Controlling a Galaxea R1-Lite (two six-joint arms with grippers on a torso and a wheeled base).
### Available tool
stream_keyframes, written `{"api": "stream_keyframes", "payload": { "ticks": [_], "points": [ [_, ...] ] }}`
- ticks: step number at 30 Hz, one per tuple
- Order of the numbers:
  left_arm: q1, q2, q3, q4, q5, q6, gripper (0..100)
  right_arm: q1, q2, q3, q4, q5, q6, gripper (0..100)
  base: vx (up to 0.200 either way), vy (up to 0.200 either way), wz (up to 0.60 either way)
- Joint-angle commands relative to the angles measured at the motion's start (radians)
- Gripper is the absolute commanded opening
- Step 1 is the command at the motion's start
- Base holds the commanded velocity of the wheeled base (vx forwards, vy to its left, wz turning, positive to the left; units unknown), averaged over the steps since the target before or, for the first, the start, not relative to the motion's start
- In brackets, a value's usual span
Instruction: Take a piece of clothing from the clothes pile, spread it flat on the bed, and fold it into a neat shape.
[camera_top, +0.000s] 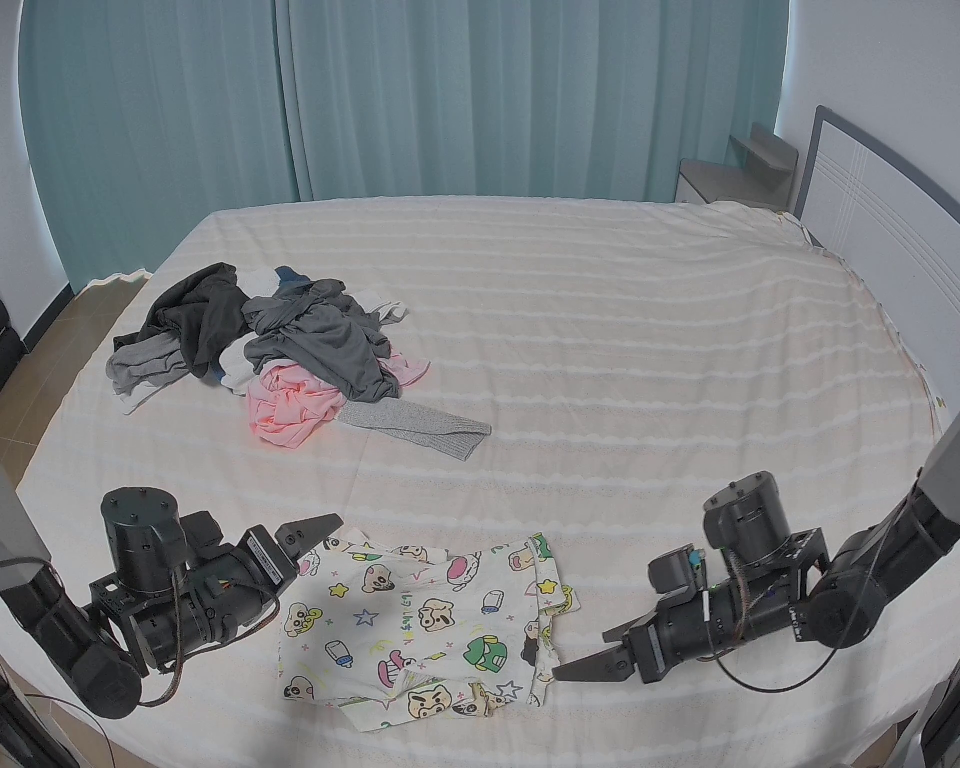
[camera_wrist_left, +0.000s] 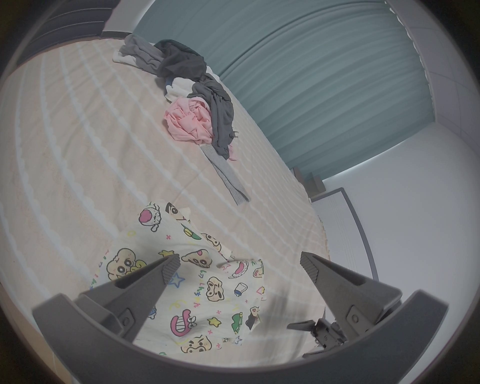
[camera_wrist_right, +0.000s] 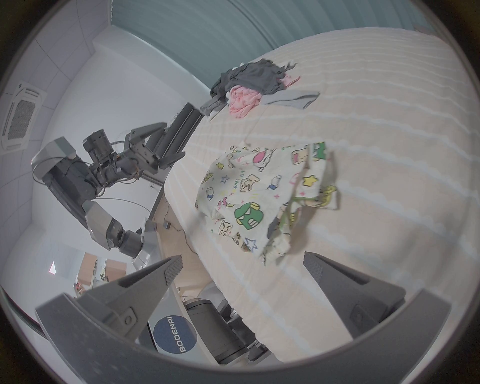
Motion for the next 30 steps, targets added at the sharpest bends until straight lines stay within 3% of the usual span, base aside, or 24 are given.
{"api": "stream_keyframes", "payload": {
  "ticks": [1,6,13,18,30],
  "points": [
    [0.037,0.098,0.055,-0.082,-0.011,-0.012,100,0.076,0.100,-0.061,-0.009,-0.001,0.009,100,0.000,0.000,0.00],
    [0.069,0.161,0.069,-0.148,-0.053,-0.010,100,0.134,0.133,-0.050,-0.009,-0.001,0.007,100,0.000,0.000,0.00],
    [0.112,0.242,0.062,-0.193,-0.057,-0.010,100,0.154,0.189,-0.061,-0.023,0.001,0.007,100,0.000,0.000,0.00],
    [0.180,0.359,0.081,-0.348,-0.102,-0.010,100,0.179,0.278,-0.061,-0.140,-0.006,0.007,100,0.000,0.000,0.00],
    [0.215,0.373,0.079,-0.348,-0.146,-0.010,100,0.163,0.341,-0.122,-0.184,-0.047,0.010,100,0.000,0.000,0.00]
  ]
}}
